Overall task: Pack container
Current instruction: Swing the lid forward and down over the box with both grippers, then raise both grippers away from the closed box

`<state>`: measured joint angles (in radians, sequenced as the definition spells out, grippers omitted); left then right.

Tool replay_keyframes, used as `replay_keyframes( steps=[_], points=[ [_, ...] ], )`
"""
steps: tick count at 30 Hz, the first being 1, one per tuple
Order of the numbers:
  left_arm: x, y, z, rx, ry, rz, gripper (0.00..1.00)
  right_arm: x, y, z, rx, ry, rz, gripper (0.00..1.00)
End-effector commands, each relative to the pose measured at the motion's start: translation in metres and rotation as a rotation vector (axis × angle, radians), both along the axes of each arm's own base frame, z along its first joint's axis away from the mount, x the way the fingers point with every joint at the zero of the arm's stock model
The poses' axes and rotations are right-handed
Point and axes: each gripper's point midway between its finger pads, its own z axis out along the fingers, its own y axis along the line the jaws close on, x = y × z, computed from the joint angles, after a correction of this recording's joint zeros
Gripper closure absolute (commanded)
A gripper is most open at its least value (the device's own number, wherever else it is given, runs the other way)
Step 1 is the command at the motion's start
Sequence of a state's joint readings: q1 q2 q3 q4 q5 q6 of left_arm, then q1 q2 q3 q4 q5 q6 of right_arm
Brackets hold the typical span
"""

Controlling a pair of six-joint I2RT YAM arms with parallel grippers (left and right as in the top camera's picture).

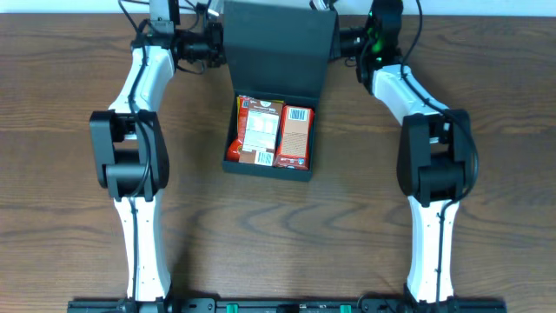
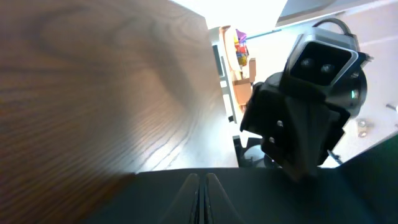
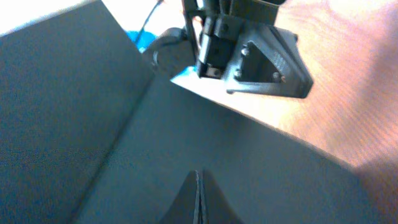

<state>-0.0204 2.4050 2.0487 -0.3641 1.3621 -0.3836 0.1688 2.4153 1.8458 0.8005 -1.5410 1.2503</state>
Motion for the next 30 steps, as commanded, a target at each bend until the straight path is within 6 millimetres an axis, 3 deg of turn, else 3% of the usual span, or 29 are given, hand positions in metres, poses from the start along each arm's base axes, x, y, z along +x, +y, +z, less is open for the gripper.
replay_keyframes(
  steps=[1, 5, 9, 15, 20, 25, 30],
  points=[
    [-0.009, 0.000, 0.050, -0.009, -0.120, -0.019, 0.94, -0.015, 0.009, 0.019, -0.029, 0.170, 0.041, 0.98],
    [-0.020, -0.003, 0.056, 0.001, -0.117, -0.035, 0.94, -0.030, 0.010, 0.041, -0.003, 0.107, 0.041, 0.98],
    [-0.033, -0.005, 0.053, 0.035, -0.114, -0.051, 0.94, -0.040, 0.011, 0.045, -0.014, 0.106, 0.057, 0.98],
    [-0.042, 0.003, 0.028, 0.233, -0.097, -0.005, 0.94, -0.039, 0.012, 0.045, -0.013, 0.102, 0.058, 0.98],
    [-0.033, 0.023, 0.016, 0.428, -0.093, 0.094, 0.94, -0.030, 0.012, 0.043, 0.021, -0.005, 0.036, 0.98],
    [-0.036, 0.030, 0.014, 0.483, -0.075, 0.117, 0.94, 0.002, 0.017, 0.013, 0.023, 0.028, -0.038, 0.98],
    [-0.040, 0.032, 0.009, 0.498, -0.045, 0.114, 0.94, 0.040, 0.009, -0.051, -0.094, 0.202, -0.256, 0.98]
  ],
)
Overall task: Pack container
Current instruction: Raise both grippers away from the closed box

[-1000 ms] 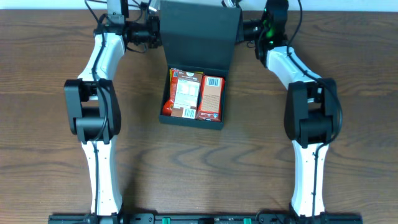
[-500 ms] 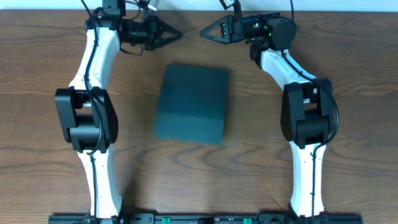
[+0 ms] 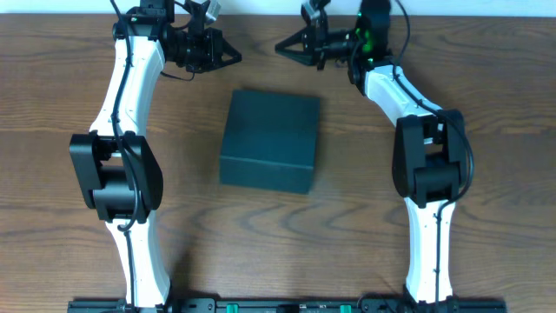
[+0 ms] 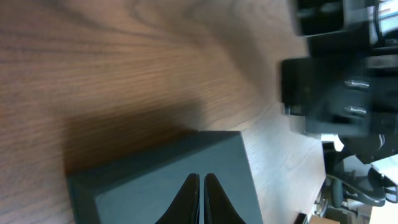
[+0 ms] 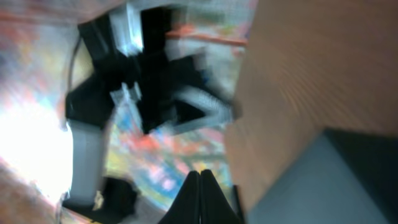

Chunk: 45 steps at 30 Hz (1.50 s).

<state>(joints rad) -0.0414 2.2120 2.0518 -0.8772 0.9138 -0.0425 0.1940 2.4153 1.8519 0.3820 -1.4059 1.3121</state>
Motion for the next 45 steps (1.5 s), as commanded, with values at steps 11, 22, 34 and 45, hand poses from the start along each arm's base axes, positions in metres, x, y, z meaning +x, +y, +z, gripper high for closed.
replay_keyframes(
  steps=[11, 22, 34, 45],
  points=[
    [0.005, 0.066, 0.007, 0.357, -0.100, 0.133, 0.94, 0.060, -0.077, -0.101, -0.475, 0.018, -0.482, 0.98],
    [-0.006, 0.131, 0.085, 0.375, -0.246, 0.278, 0.94, 0.019, -0.125, 0.016, -0.765, -0.338, -0.520, 0.98],
    [-0.033, 0.091, 0.114, 0.403, -0.357, 0.192, 0.94, -0.057, -0.178, 0.089, -1.089, -0.485, -0.550, 0.98],
    [-0.077, 0.067, 0.091, 0.483, -0.527, 0.253, 0.94, -0.105, -0.209, 0.071, -1.209, -0.409, -0.463, 0.98]
  ],
)
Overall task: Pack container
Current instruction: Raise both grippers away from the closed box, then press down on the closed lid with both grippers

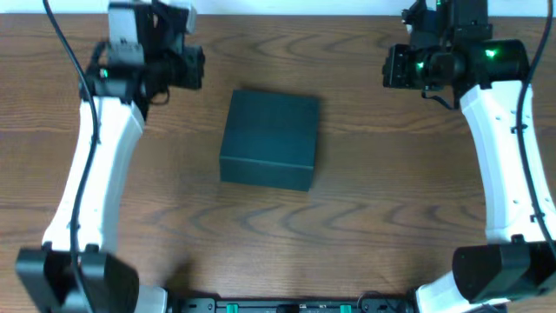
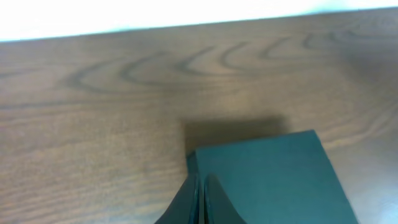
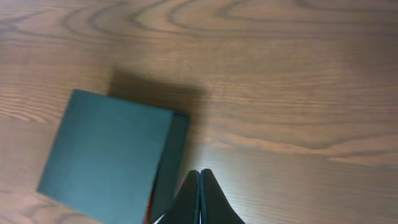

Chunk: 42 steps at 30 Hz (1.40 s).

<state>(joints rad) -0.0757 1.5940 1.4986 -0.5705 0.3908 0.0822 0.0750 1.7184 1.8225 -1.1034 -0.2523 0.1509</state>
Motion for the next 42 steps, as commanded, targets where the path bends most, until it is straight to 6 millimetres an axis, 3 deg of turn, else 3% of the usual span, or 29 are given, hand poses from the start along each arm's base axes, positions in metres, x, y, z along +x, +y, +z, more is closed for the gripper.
replay_keyframes(
  steps=[1, 4, 8, 13, 18, 22, 27, 35, 42],
  points=[
    [-0.020, 0.003, 0.016, -0.001, -0.094, 0.052, 0.94, -0.018, -0.013, -0.003, -0.064, -0.019, 0.015, 0.98],
    [-0.031, -0.013, 0.011, -0.035, -0.123, 0.035, 0.94, -0.036, -0.024, -0.028, -0.116, 0.014, -0.014, 0.98],
    [-0.036, -0.043, -0.015, -0.057, -0.088, -0.015, 0.94, -0.071, -0.016, -0.072, -0.083, 0.138, -0.006, 0.98],
    [-0.034, -0.069, -0.049, -0.051, -0.009, -0.066, 0.94, -0.102, 0.037, -0.113, 0.102, 0.268, 0.075, 0.98],
    [-0.041, -0.103, -0.090, -0.124, 0.133, -0.150, 0.94, -0.130, 0.072, -0.149, 0.131, 0.347, 0.124, 0.98],
    [-0.051, -0.122, -0.108, -0.197, 0.224, -0.222, 0.94, -0.150, 0.091, -0.163, 0.137, 0.387, 0.186, 0.98],
    [-0.055, -0.124, -0.128, -0.188, 0.284, -0.224, 0.94, -0.163, 0.110, -0.177, 0.127, 0.376, 0.259, 0.98],
    [-0.082, -0.151, -0.166, -0.186, 0.428, -0.304, 0.94, -0.162, 0.115, -0.194, 0.106, 0.325, 0.280, 0.98],
    [-0.095, -0.152, -0.194, -0.154, 0.520, -0.312, 0.94, -0.159, 0.116, -0.196, 0.096, 0.299, 0.278, 0.98]
  ],
)
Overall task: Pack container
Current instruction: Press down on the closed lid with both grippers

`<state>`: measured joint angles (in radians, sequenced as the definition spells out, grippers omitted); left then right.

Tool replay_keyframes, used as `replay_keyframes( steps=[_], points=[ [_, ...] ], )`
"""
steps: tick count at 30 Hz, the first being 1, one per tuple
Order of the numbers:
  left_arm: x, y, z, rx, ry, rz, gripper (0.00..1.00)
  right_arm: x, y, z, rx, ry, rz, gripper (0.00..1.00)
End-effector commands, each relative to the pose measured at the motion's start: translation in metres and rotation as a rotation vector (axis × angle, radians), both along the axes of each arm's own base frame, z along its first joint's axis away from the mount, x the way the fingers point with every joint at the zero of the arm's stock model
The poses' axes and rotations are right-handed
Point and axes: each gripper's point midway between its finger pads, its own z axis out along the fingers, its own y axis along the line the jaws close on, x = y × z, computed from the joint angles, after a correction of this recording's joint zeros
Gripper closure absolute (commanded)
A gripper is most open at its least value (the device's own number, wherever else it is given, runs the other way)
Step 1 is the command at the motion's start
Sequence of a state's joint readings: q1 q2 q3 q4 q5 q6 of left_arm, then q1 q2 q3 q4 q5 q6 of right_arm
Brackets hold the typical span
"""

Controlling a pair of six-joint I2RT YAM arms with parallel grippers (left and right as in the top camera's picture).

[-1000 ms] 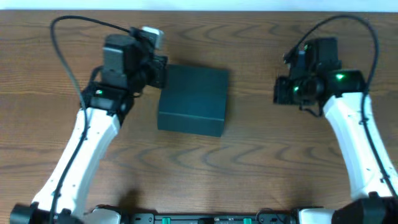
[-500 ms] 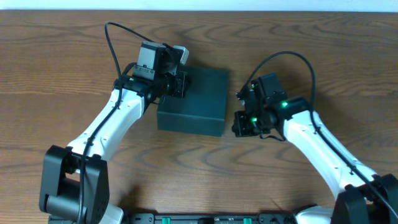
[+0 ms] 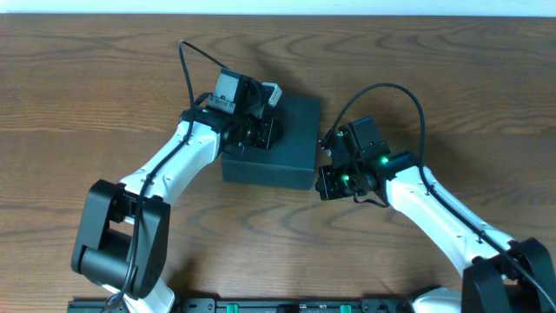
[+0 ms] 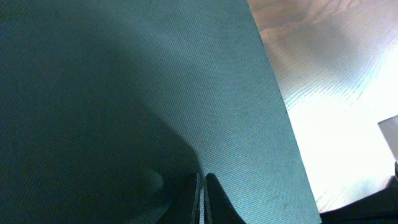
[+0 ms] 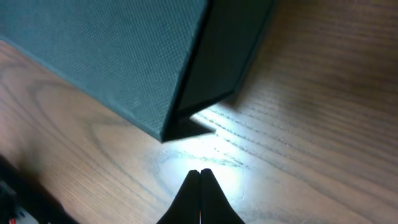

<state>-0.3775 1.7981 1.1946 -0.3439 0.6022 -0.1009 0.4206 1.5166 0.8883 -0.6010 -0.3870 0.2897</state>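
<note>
The dark teal box (image 3: 291,148) lies in the middle of the table with its lid down; its contents are hidden. My left gripper (image 3: 263,133) is shut with nothing in it, and its tips rest on or just over the lid's left part, the lid (image 4: 143,81) filling the left wrist view. My right gripper (image 3: 324,181) is shut and empty, low over the wood just off the box's front right corner (image 5: 168,127). Its fingertips (image 5: 200,177) point at that corner without touching it.
Brown wooden table (image 3: 452,78) all round the box. Cables loop from both wrists above the box. A black rail runs along the table's front edge (image 3: 278,306).
Both arms were raised near the table's back corners, far from the box. Now the left gripper is down on the lid and the right is low by the front right corner. The box has not moved.
The box first stood open, lid upright, with snack packs inside and both grippers at the lid's sides. A second later the lid was down and the grippers were behind the box. They then stood high and wide apart, and now both are down at the closed box.
</note>
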Motion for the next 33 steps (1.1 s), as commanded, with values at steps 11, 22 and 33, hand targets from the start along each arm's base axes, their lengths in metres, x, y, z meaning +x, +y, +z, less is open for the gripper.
replay_keyframes(
  steps=[11, 22, 33],
  points=[
    [-0.025, 0.010, -0.054, 0.118, 0.138, -0.039, 0.94, -0.005, 0.038, -0.009, -0.127, -0.107, -0.081, 0.98],
    [-0.021, 0.011, -0.055, 0.126, 0.126, -0.032, 0.94, -0.008, 0.060, -0.029, -0.230, -0.262, -0.252, 0.98],
    [-0.024, 0.012, -0.056, 0.130, 0.138, -0.033, 0.94, 0.018, 0.050, -0.049, -0.273, -0.353, -0.476, 0.98]
  ],
)
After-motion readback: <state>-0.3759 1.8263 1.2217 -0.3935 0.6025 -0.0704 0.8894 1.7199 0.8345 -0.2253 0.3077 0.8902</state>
